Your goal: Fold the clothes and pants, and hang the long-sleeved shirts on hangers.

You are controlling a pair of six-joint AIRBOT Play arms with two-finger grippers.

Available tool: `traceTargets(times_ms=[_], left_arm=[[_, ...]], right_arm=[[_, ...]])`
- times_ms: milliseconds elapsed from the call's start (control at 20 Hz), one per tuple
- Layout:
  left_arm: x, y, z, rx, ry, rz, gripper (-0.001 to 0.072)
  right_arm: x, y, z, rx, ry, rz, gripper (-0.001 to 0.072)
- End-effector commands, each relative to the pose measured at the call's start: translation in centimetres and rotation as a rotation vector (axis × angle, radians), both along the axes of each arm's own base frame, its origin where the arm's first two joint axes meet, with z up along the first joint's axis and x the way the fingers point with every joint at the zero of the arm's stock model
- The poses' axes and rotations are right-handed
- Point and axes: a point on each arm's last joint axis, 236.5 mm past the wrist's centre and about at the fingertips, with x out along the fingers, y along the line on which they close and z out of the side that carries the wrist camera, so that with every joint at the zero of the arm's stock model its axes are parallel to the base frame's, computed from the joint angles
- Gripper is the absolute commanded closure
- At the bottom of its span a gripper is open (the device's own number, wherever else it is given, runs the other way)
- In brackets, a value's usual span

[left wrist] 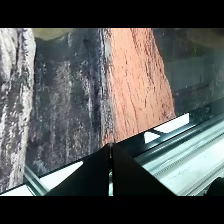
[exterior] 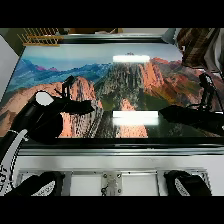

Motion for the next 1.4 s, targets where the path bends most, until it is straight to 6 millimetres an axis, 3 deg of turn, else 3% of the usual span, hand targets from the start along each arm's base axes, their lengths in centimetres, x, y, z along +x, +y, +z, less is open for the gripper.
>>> traceTargets(times_ms=[0,600,650,700,750,850,950,1050,1150,1350], left_arm=[[0.0,0.0,0.0,0.0,-0.001,0.0,0.0697],[0.0,0.1,0.2,0.002,0.001,-0.007,0.0691],[0.5,1.0,0.7,0.029,-0.024,-0.016,0.0454],[1.1,2.7,1.4,0.076,-0.046,-0.026,-0.0013],[1.9,4.8,2.0,0.137,-0.065,-0.022,-0.0005],[3.0,11.9,2.6,0.346,-0.055,0.054,-0.0005],[3.0,19.9,2.3,0.592,-0.019,0.186,-0.0005],[2.5,25.6,1.5,0.774,-0.014,0.271,-0.0004],[2.0,27.9,-0.5,0.825,-0.01,0.313,-0.0004],[0.8,28.4,-6.8,0.833,0.062,0.279,-0.0004]], right_arm=[[0.0,0.0,0.0,0.0,0.001,0.001,0.07],[0.0,0.0,0.0,0.0,0.002,0.001,0.07],[0.0,0.0,0.0,0.0,0.001,0.001,0.07],[0.0,0.0,0.0,0.0,0.001,0.001,0.0699],[0.0,0.0,0.0,0.0,0.001,0.001,0.07],[0.0,0.0,0.0,0.0,0.001,0.001,0.07],[0.0,0.0,0.0,0.0,0.002,0.001,0.07],[0.0,0.0,0.0,0.0,0.002,0.001,0.07],[0.0,0.0,0.0,0.0,0.002,0.001,0.07],[0.0,0.0,0.0,0.0,0.001,0.001,0.07]])
